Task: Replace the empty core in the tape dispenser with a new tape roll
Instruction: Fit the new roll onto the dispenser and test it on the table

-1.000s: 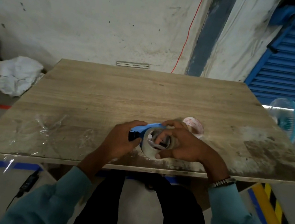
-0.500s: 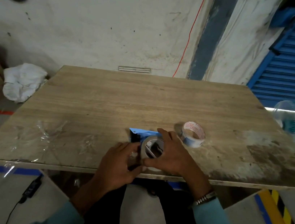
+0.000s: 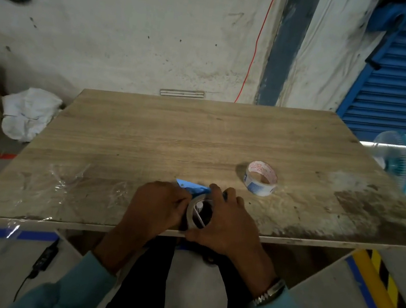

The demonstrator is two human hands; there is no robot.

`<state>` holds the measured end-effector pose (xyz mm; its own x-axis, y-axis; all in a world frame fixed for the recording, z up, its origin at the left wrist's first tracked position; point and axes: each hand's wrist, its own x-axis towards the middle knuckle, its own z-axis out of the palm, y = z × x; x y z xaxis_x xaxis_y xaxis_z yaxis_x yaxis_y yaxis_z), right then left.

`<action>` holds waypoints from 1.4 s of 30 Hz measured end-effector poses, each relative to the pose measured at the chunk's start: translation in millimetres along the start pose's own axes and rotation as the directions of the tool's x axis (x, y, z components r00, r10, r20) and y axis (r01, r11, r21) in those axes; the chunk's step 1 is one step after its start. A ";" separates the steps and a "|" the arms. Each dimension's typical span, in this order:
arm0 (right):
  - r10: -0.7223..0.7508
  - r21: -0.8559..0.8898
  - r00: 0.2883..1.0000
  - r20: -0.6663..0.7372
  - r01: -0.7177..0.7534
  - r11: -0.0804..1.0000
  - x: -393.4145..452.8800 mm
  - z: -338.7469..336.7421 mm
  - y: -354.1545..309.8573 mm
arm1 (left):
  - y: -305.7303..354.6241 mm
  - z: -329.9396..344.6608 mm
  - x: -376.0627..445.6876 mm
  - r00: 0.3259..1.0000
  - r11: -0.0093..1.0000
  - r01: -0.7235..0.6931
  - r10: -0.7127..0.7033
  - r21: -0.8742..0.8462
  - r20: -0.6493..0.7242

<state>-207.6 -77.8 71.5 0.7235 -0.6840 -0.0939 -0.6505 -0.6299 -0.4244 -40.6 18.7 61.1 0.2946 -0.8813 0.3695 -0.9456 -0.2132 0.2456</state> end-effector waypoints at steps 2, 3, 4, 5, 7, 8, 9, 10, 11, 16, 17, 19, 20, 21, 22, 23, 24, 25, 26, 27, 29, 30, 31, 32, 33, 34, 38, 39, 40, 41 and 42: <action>0.044 0.022 0.996 -0.072 -0.042 0.999 -8.1 7.5 -8.1 | 6.8 3.5 1.8 0.996 0.999 0.037 -0.040 -0.036 -0.082; 0.056 0.028 0.993 -0.106 -0.053 0.998 -12.1 9.9 -11.3 | 7.1 6.1 2.4 0.991 0.994 0.083 -0.091 -0.077 -0.100; 0.060 0.035 0.989 -0.132 -0.056 0.998 -15.5 11.8 -13.6 | 7.0 7.6 2.6 0.982 0.981 0.139 -0.154 -0.138 -0.107; 0.063 0.044 0.987 -0.149 -0.057 0.997 -18.5 13.4 -15.2 | 6.2 8.7 2.9 0.970 0.959 0.191 -0.217 -0.210 -0.107; 0.077 0.060 0.981 -0.180 -0.067 0.996 -23.5 14.8 -18.1 | 8.9 10.7 4.2 0.942 0.904 0.283 -0.325 -0.320 -0.087; 0.085 0.060 0.976 -0.199 -0.075 0.995 -25.0 14.0 -19.1 | 12.3 10.9 5.2 0.926 0.871 0.324 -0.372 -0.369 -0.064; 0.090 0.051 0.972 -0.218 -0.081 0.995 -26.2 12.8 -19.8 | 15.2 12.7 5.9 0.908 0.828 0.366 -0.418 -0.425 -0.034; 0.087 0.032 0.968 -0.237 -0.082 0.996 -26.7 11.4 -19.8 | 17.1 13.6 6.9 0.883 0.767 0.413 -0.469 -0.490 0.010; 0.079 0.006 0.964 -0.253 -0.080 0.997 -27.5 9.7 -19.5 | 17.3 15.2 7.8 0.852 0.676 0.462 -0.518 -0.575 0.075; 0.090 -0.080 0.952 -0.292 -0.118 0.990 -32.3 9.1 -20.3 | 14.8 15.8 2.5 0.749 0.147 0.540 -0.533 -0.829 0.394; 0.094 -0.113 0.948 -0.303 -0.133 0.985 -33.2 10.8 -20.6 | 14.3 15.2 1.1 0.746 0.111 0.546 -0.516 -0.831 0.421; 0.095 -0.162 0.940 -0.327 -0.155 0.975 -33.5 15.3 -21.0 | 11.0 15.2 1.2 0.742 0.084 0.551 -0.504 -0.830 0.442; 0.098 -0.170 0.937 -0.336 -0.163 0.972 -33.3 17.8 -21.2 | 9.1 15.7 2.4 0.732 0.070 0.562 -0.506 -0.824 0.456; 0.097 -0.171 0.935 -0.342 -0.163 0.972 -32.7 19.1 -21.6 | 7.6 17.0 4.7 0.712 0.043 0.579 -0.512 -0.814 0.480; 0.092 -0.167 0.933 -0.347 -0.158 0.973 -31.9 20.1 -22.5 | 5.9 18.1 7.2 0.681 0.006 0.606 -0.520 -0.795 0.515; 0.088 -0.158 0.931 -0.354 -0.152 0.976 -31.1 20.3 -24.2 | 4.3 19.2 9.8 0.646 -0.032 0.636 -0.525 -0.771 0.554; 0.090 -0.148 0.930 -0.357 -0.151 0.977 -31.0 20.6 -25.7 | 3.0 20.6 11.7 0.616 -0.060 0.659 -0.527 -0.749 0.585; 0.095 -0.139 0.931 -0.354 -0.152 0.979 -30.5 21.3 -27.0 | 2.0 22.2 13.7 0.601 -0.075 0.672 -0.526 -0.737 0.602; 0.097 -0.133 0.931 -0.351 -0.152 0.979 -30.6 22.0 -28.1 | 1.2 24.2 14.6 0.600 -0.076 0.673 -0.525 -0.736 0.604; 0.098 -0.126 0.932 -0.349 -0.150 0.981 -30.3 22.9 -28.5 | 1.1 25.7 14.8 0.612 -0.063 0.666 -0.524 -0.743 0.593; 0.103 -0.099 0.931 -0.351 -0.146 0.984 -29.1 23.5 -26.9 | 2.7 29.5 13.1 0.648 0.005 0.642 -0.538 -0.767 0.539; 0.106 -0.080 0.932 -0.347 -0.142 0.987 -28.3 23.4 -25.5 | 4.5 31.9 11.9 0.669 0.064 0.628 -0.553 -0.775 0.497; 0.110 -0.058 0.934 -0.340 -0.138 0.989 -27.0 23.1 -24.5 | 6.4 34.0 11.5 0.691 0.143 0.617 -0.569 -0.774 0.446; 0.114 -0.036 0.937 -0.331 -0.134 0.990 -25.8 23.2 -24.2 | 8.2 35.6 11.9 0.716 0.246 0.608 -0.582 -0.755 0.386; 0.119 -0.019 0.937 -0.327 -0.132 0.991 -25.2 23.5 -24.6 | 10.1 37.4 12.8 0.746 0.363 0.595 -0.580 -0.717 0.326; 0.122 -0.011 0.935 -0.333 -0.133 0.991 -25.0 24.0 -25.0 | 11.8 39.1 14.3 0.778 0.474 0.580 -0.564 -0.662 0.278; 0.114 -0.021 0.917 -0.382 -0.132 0.991 -24.2 28.6 -26.6 | 9.8 44.3 23.3 0.811 0.656 0.578 -0.528 -0.486 0.252; 0.100 -0.041 0.912 -0.397 -0.127 0.991 -24.7 30.1 -27.1 | 7.8 44.5 25.1 0.800 0.645 0.596 -0.527 -0.479 0.286; 0.077 -0.070 0.906 -0.416 -0.116 0.991 -24.9 31.4 -27.6 | 7.1 42.3 25.3 0.780 0.592 0.621 -0.527 -0.513 0.337; 0.045 -0.106 0.901 -0.431 -0.100 0.989 -24.5 32.2 -28.4 | 7.2 39.2 24.6 0.752 0.495 0.652 -0.523 -0.575 0.402; 0.012 -0.146 0.900 -0.436 -0.084 0.986 -24.5 32.9 -29.6 | 8.6 34.1 22.1 0.718 0.363 0.679 -0.511 -0.638 0.473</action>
<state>-198.4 -30.3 56.8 0.5425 -0.7835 0.3030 -0.7356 -0.6173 -0.2791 -46.8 -17.0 40.8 0.6296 -0.7232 -0.2838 -0.0558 -0.4064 0.9120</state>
